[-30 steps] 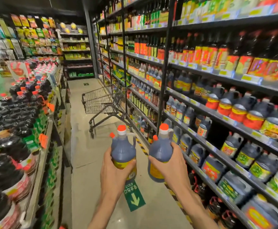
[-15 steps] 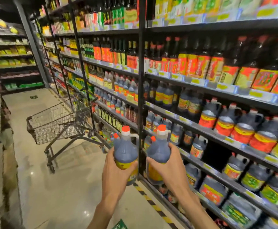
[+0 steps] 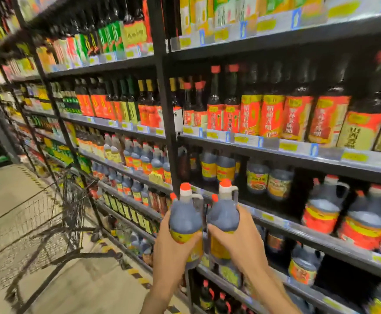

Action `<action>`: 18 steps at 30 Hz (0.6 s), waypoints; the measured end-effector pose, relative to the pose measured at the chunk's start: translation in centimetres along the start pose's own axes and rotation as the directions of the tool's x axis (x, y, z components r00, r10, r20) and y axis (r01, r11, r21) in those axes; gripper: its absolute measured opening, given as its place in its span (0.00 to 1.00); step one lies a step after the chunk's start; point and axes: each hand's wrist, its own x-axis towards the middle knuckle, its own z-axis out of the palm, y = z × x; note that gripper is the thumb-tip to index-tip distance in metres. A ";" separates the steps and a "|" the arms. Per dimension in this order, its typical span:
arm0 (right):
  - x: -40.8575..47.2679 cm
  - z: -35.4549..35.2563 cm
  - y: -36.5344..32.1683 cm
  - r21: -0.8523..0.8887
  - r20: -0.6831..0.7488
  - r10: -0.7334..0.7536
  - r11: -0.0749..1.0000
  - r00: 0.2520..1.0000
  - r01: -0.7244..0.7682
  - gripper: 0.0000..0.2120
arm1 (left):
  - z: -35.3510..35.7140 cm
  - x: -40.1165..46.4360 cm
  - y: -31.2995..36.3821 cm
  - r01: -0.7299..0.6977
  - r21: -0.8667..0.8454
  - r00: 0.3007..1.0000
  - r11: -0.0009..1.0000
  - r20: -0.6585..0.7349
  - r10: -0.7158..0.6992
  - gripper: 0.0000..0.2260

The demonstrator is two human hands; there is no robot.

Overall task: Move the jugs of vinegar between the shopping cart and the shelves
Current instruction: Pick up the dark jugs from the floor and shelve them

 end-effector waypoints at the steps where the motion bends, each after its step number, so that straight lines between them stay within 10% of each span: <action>1: 1.8 0.6 0.2 -0.001 -0.016 0.002 1.000 1.000 -0.002 0.34 | 0.3 2.1 -0.3 0.007 -0.011 1.000 1.000 0.026 -0.007 0.41; 18: 17.0 6.4 1.6 -0.202 -0.257 0.223 0.939 0.940 -0.278 0.37 | 9.0 27.6 -6.8 0.133 -0.075 0.933 0.988 0.345 -0.100 0.30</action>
